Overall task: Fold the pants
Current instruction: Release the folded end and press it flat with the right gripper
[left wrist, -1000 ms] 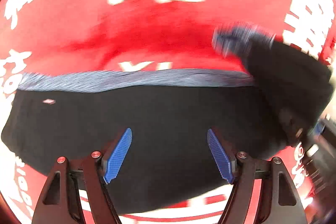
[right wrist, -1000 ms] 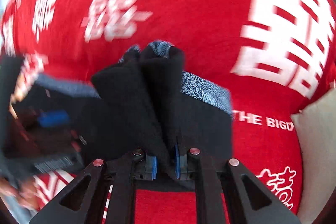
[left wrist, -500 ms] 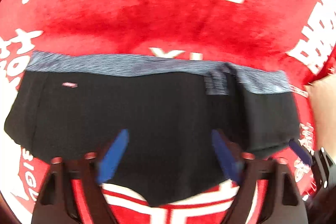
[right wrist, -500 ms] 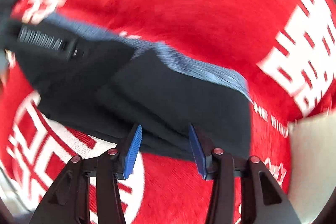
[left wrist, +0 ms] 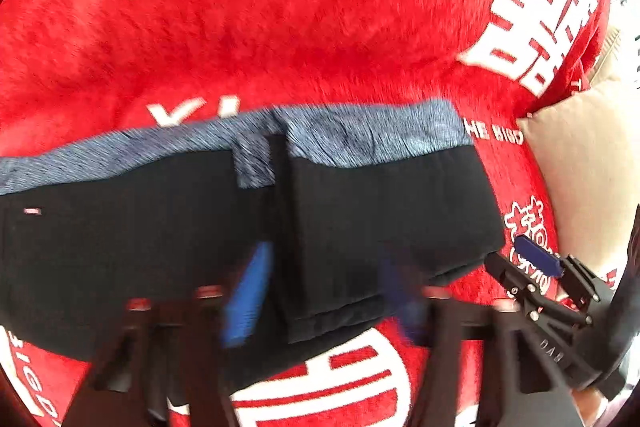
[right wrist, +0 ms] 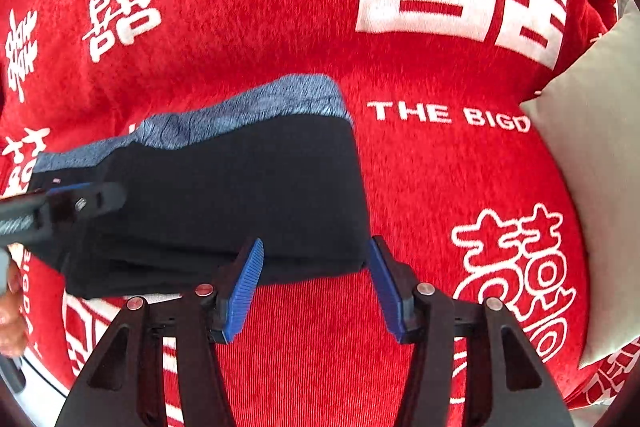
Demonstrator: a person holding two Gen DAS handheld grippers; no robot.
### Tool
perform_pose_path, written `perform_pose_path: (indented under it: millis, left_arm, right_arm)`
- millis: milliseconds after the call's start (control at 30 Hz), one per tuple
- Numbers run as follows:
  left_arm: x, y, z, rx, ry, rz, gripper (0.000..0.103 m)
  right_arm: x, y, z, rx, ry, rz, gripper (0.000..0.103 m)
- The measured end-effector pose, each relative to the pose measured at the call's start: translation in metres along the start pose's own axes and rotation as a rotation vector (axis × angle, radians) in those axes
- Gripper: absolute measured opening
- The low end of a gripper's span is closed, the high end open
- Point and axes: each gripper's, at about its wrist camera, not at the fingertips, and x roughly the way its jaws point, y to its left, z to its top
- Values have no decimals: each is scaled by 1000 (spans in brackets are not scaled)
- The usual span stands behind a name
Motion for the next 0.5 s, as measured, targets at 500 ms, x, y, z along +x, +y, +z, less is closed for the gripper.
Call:
perform_pose_path:
  millis: [500]
  left_arm:
    - [1,7,-38,21,-26,75,8]
  right_arm:
    - [-2,-8,-29,47,68,68,42]
